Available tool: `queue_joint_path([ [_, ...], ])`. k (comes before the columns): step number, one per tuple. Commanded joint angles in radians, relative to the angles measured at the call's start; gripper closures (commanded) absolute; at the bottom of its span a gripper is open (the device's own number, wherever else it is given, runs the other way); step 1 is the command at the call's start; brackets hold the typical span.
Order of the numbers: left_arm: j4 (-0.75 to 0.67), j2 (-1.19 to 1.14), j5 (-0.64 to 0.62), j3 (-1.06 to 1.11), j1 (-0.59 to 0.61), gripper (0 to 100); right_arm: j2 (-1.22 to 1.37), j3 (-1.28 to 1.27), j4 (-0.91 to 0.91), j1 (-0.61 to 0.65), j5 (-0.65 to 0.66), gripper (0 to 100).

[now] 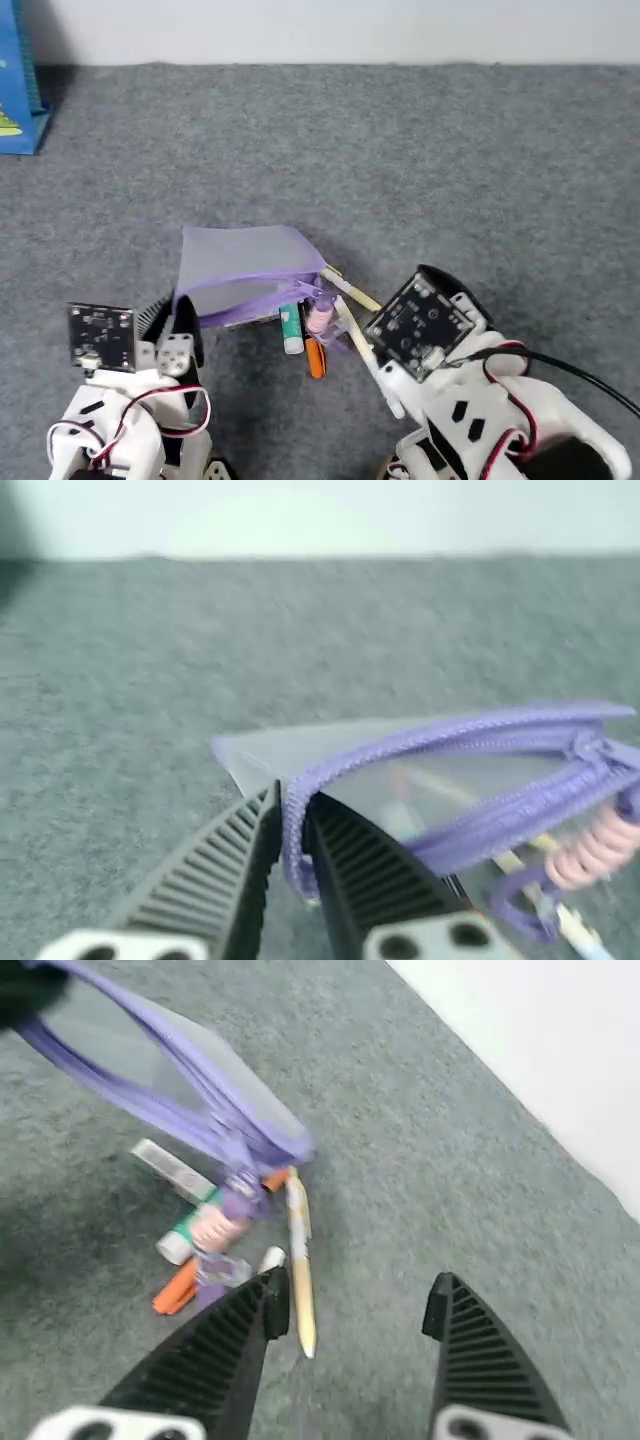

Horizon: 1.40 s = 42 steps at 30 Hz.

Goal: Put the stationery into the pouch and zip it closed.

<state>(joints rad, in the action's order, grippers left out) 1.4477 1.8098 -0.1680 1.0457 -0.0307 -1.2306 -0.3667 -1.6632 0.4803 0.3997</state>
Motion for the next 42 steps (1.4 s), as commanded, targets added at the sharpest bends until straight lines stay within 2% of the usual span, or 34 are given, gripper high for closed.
queue_joint_path([
  [1,-0.060,0.005,-0.014,-0.025,0.058,99,0.113,-0.008,-0.001,-0.099,0.003,77.2],
  [7,-0.058,0.005,-0.014,-0.025,0.061,99,0.325,-0.046,0.033,-0.159,0.003,77.2],
  [16,-0.057,-0.012,-0.014,-0.025,0.063,99,0.538,-0.256,0.366,-0.173,0.003,77.2],
  [21,-0.057,-0.187,-0.014,-0.059,0.077,99,0.621,-0.325,0.501,-0.171,0.003,77.2],
  [24,-0.057,-0.327,-0.009,-0.113,0.150,99,0.677,-0.325,0.503,-0.166,-0.005,77.2],
  [27,-0.057,-0.430,-0.008,-0.153,0.203,99,0.733,-0.325,0.513,-0.165,-0.100,77.2],
  [30,-0.057,-0.473,-0.008,-0.162,0.216,99,0.797,-0.325,0.527,-0.108,-0.184,77.2],
  [35,-0.057,-0.476,-0.008,-0.142,0.215,99,0.928,-0.321,0.564,-0.004,-0.239,77.2],
  [42,-0.057,-0.476,-0.009,-0.114,0.216,99,1.093,-0.321,0.725,0.010,-0.256,77.3],
])
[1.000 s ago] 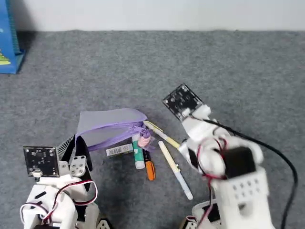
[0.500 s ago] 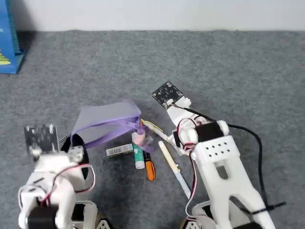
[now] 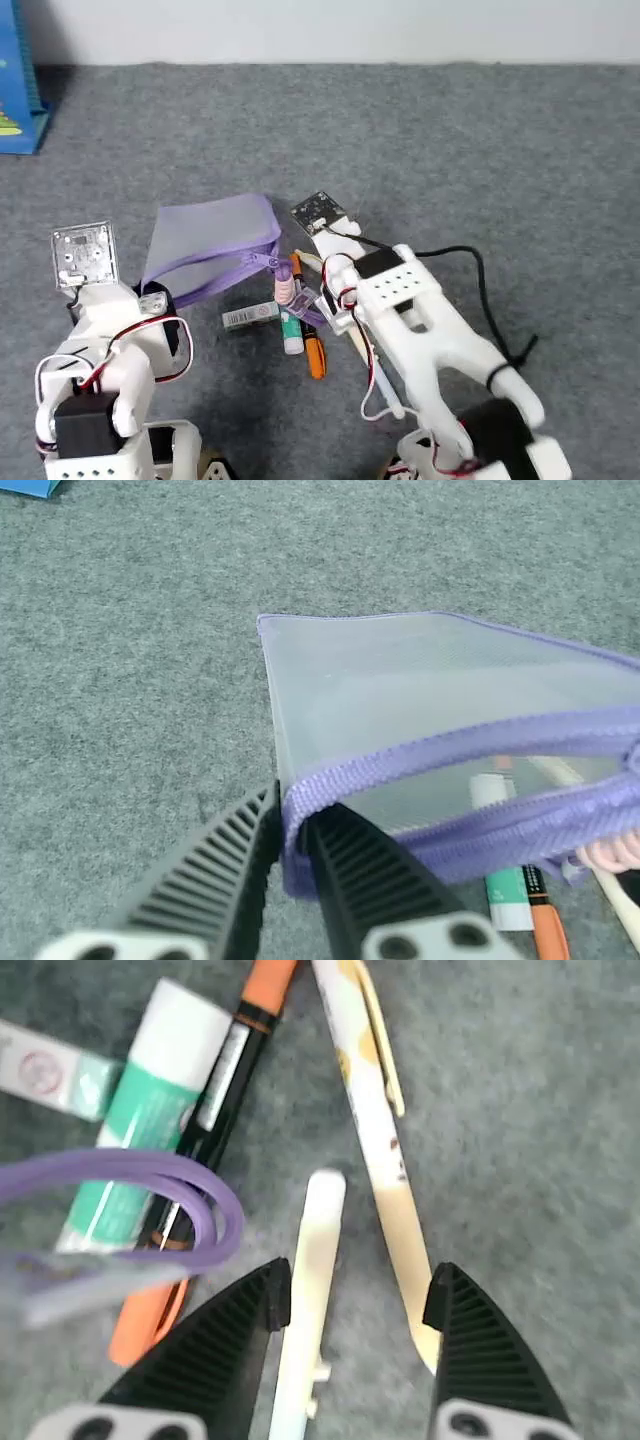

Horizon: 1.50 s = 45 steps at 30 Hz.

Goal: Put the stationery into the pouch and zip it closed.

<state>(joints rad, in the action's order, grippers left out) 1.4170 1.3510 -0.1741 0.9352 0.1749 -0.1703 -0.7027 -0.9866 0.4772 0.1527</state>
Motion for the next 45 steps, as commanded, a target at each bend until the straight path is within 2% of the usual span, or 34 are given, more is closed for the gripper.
queue_joint_path([
  [1,-0.026,-0.017,-0.003,-0.004,0.011,99,0.053,0.015,0.056,0.021,-0.006,77.3],
  [4,-0.026,-0.017,-0.005,-0.004,0.011,99,0.105,0.015,0.064,0.047,-0.005,78.3],
  [9,-0.026,-0.020,-0.006,-0.004,0.008,99,0.151,0.043,0.059,0.087,-0.002,93.5],
  [12,-0.026,-0.020,-0.006,-0.004,0.008,99,0.166,0.063,0.058,0.084,-0.002,99.1],
  [22,0.031,-0.017,-0.006,-0.008,0.009,99,0.162,0.060,0.045,0.067,0.034,99.0],
  [25,0.031,-0.017,-0.006,-0.013,0.008,99,0.142,0.080,-0.036,0.065,0.034,99.0],
  [31,0.031,-0.018,-0.006,-0.027,0.006,99,-0.084,0.081,-0.174,-0.004,0.034,99.0],
  [34,0.074,-0.021,-0.006,-0.090,0.006,99,-0.239,0.081,-0.248,-0.030,0.049,99.0],
  [39,0.123,-0.023,-0.008,-0.203,0.006,99,-0.501,0.087,-0.378,-0.038,0.074,99.0],
  [45,0.117,-0.048,-0.009,-0.231,0.005,99,-0.766,0.087,-0.486,-0.033,0.066,96.4],
])
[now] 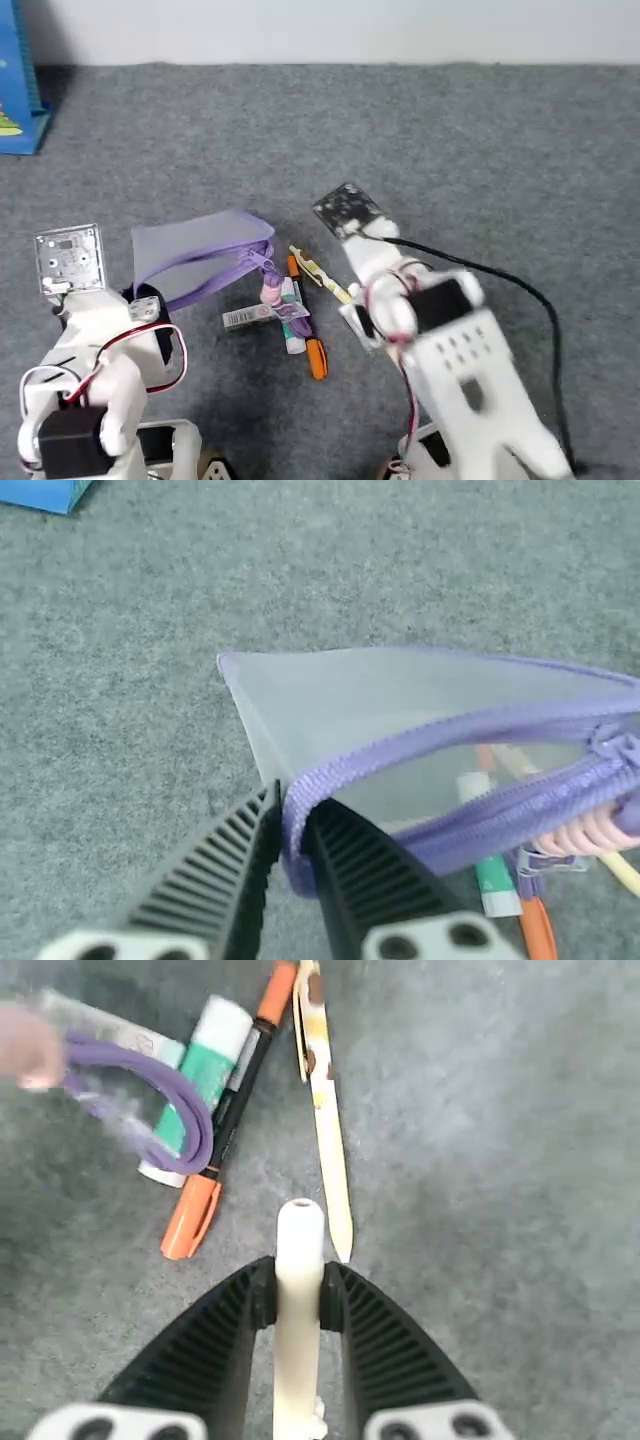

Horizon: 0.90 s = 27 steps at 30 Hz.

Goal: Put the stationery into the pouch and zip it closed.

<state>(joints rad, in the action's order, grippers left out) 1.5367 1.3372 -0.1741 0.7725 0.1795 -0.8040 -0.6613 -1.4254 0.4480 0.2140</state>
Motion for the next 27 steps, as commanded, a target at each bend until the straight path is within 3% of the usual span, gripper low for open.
queue_joint_path([
  [1,-0.003,-0.055,-0.009,-0.079,0.000,99,-0.170,0.046,-0.064,-0.004,0.003,95.0],
  [6,0.015,-0.232,-0.068,-0.163,0.000,99,-0.300,0.046,-0.054,0.079,-0.140,99.4],
  [11,0.055,-0.407,-0.068,-0.249,0.005,99,-0.349,0.046,-0.021,0.163,-0.203,99.1],
  [21,0.052,-0.456,-0.064,-0.257,0.002,99,-0.386,0.041,0.090,0.162,-0.215,99.1],
  [27,0.052,-0.460,-0.064,-0.257,0.000,99,-0.441,0.038,0.294,0.170,-0.218,99.1],
])
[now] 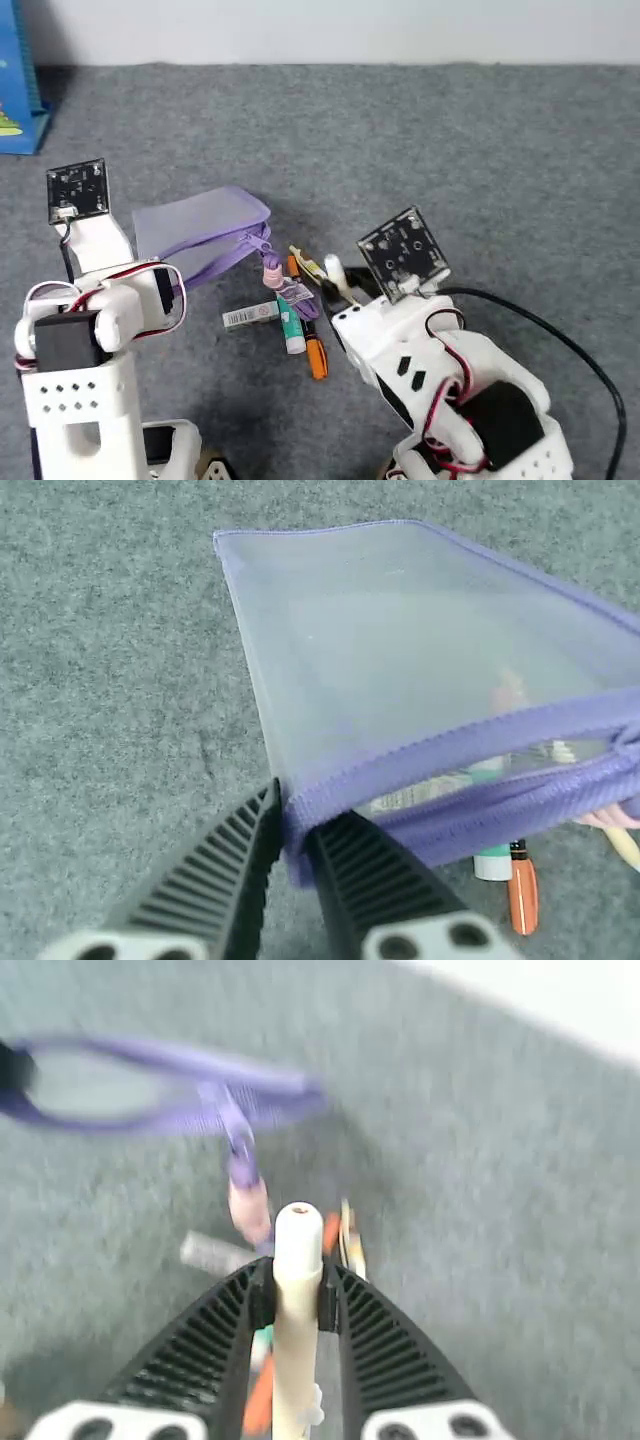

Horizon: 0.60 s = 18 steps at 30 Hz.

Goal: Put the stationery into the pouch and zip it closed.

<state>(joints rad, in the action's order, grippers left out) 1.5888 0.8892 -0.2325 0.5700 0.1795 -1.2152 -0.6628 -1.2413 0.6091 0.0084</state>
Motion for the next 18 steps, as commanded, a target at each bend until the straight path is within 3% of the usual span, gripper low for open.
queue_joint_path([
  [1,0.000,-0.012,-0.006,-0.054,0.000,99,-0.042,0.040,0.150,0.018,-0.028,99.1],
  [8,0.000,-0.012,-0.006,-0.054,0.000,99,-0.197,-0.071,0.397,0.226,-0.110,99.1],
  [14,0.000,-0.014,-0.008,-0.054,0.000,99,-0.282,-0.321,0.848,0.274,-0.107,99.1],
  [18,-0.012,-0.014,-0.008,-0.054,0.000,99,-0.252,-0.477,1.171,0.274,-0.038,99.1],
])
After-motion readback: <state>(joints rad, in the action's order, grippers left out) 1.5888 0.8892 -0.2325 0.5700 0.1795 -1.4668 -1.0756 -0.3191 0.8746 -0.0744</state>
